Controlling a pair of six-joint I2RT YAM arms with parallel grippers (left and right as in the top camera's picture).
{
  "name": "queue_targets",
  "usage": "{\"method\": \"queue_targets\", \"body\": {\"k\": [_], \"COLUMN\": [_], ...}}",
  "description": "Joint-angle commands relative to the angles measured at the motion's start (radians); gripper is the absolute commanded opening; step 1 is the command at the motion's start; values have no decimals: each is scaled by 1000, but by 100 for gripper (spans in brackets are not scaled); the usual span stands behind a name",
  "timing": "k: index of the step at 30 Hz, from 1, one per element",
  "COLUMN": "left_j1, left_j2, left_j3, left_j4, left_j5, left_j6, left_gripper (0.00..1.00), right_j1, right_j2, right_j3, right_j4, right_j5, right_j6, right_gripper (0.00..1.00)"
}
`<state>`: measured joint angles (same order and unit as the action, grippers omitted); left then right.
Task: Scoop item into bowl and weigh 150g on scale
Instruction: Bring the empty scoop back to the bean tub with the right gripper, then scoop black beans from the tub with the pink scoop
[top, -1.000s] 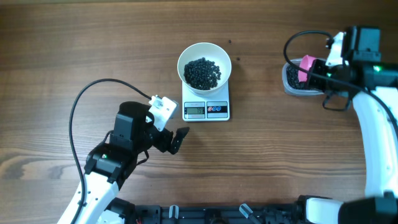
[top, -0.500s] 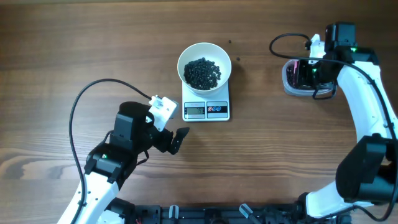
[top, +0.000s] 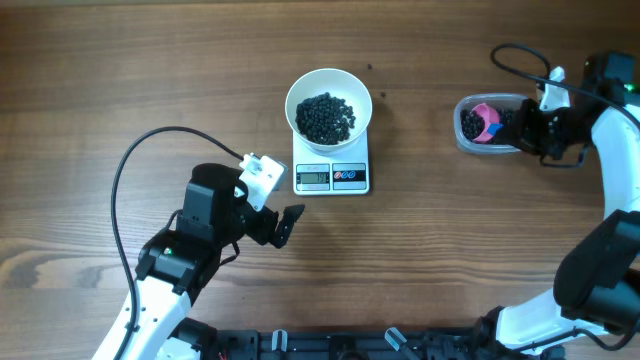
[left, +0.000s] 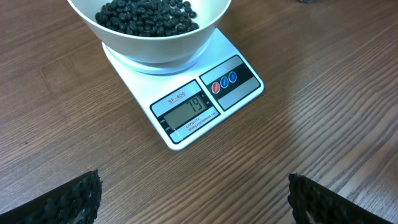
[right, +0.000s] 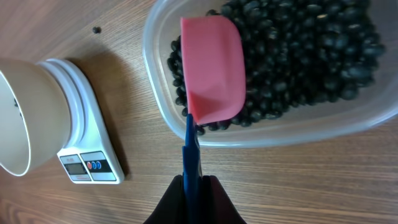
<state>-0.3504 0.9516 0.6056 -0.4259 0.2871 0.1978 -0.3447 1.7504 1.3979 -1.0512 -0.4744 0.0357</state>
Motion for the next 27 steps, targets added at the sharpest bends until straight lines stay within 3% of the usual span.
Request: {"method": "queue_targets", "body": {"k": [1,11,15,20,27], "left_j1": [8,8,8,8,8], "left_j2": [0,0,0,0,0], "left_j3": [-8,-8,-8,-8,-8], "left_j4": [2,2,2,2,2], "left_j5": [15,15,15,15,15], "left_j6": [12,12,12,12,12], "left_gripper": [100,100,100,100,100], "right_j1": [-49,-264,-280,-224,24], "right_j2": [15,36,36,36,36], "right_j3": [0,0,0,0,4], "right_j4": [-24,-11,-5,-2,201], "right_j5": [-55,-417,-536,-627,-627], "right_j6": [-43,-171,-197,-211,23], "right_gripper": [4,4,4,4,4]}}
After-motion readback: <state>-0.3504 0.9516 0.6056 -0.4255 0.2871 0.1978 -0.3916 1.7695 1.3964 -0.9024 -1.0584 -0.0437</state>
